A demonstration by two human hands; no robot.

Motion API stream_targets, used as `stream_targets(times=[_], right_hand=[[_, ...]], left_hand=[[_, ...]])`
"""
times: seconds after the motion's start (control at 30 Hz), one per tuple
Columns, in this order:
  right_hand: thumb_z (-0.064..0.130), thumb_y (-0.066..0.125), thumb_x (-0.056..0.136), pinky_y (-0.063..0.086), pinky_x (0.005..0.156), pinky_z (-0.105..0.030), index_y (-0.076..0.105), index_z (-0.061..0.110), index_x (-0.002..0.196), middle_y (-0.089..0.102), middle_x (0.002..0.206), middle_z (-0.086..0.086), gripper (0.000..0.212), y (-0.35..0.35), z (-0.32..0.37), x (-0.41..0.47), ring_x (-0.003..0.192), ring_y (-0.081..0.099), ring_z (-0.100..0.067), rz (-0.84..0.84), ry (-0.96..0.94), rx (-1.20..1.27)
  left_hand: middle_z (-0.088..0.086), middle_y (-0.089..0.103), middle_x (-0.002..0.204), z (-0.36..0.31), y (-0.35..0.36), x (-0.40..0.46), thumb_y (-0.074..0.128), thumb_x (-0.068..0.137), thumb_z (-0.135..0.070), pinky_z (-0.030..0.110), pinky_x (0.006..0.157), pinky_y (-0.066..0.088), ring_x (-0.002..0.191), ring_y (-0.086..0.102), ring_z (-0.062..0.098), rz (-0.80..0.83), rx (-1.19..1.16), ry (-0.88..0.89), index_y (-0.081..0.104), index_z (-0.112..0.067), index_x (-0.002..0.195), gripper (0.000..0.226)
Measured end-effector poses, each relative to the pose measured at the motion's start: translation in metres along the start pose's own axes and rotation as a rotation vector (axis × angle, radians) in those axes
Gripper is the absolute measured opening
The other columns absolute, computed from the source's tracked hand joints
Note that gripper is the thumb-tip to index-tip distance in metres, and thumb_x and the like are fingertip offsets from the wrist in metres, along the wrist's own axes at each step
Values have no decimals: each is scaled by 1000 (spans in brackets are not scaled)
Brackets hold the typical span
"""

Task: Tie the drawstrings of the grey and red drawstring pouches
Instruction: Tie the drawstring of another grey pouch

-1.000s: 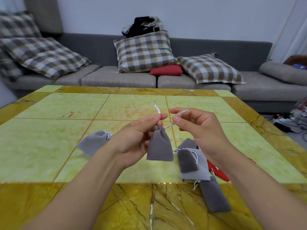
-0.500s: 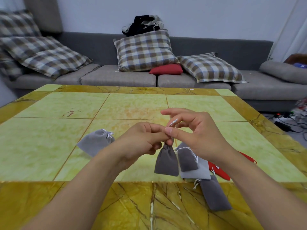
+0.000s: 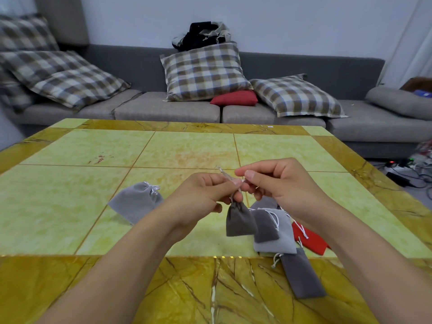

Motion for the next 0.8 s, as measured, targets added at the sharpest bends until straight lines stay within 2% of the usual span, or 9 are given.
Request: stream_targets(times=[0.07,0.23,0.37,0.47,0.53,0.6,0.67,0.8], right_hand=[[-2,63,91,51,57,-21,75,3,101,74,72,-10,17,-5,2,0,64,63,-11,-61,-8,2],[-7,72,81,54,58,-20,72,0,102,73,75,-19,22,-5,5,-5,61,67,-16,-136,38,73],[-5,76,75,58,60,-24,69,1,107,74,84,-24,34,6,-1,-10,65,71,-23,-64,172,251],[-4,79,73,60,59,-29,68,7,112,74,79,-23,42,15,-4,-11,65,73,-26,-6,206,203],[-1,79,73,60,57,-31,71,9,108,74,75,-23,37,17,-2,-11,63,72,-26,19,189,140],[4,81,74,57,53,-29,75,8,97,74,73,-21,24,15,-1,-11,60,70,-24,31,161,54],[8,82,73,51,46,-26,77,8,89,72,69,-21,16,14,-1,-10,54,66,-21,28,134,-29],[9,84,72,44,48,-25,78,9,83,73,73,-19,13,14,-1,-8,58,60,-20,13,73,-66]], left_hand=[[-4,69,79,3,-3,2,61,95,-27,25,72,41,83,57,13,-43,-14,-9,76,-10,93,24],[0,74,87,5,-12,4,68,89,-26,29,83,48,85,64,12,-181,-65,3,76,-7,85,21],[-4,76,100,3,-16,4,71,86,-19,26,81,49,84,67,8,-216,-140,36,76,-7,84,13],[4,77,98,-2,-14,0,72,85,-12,30,85,53,88,68,14,-185,-127,68,76,-9,87,6],[13,76,94,-5,-13,-1,75,80,-10,34,93,54,89,70,20,-156,-134,87,76,-7,92,12],[17,75,94,-6,-17,-1,81,69,-17,40,97,54,93,71,28,-135,-116,99,77,-10,92,24],[16,76,92,-8,-20,-2,82,63,-22,42,92,57,93,71,31,-121,-73,118,77,-11,91,30],[10,77,84,-16,-24,-4,80,71,-12,28,71,59,83,74,24,-136,12,201,76,-8,90,20]])
Point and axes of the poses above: each hand's wrist, its own x-axis towards the middle knuckle, its own y-axis out of the palm, z = x × y, the point moved 6 cm from there along x, towards the middle knuckle
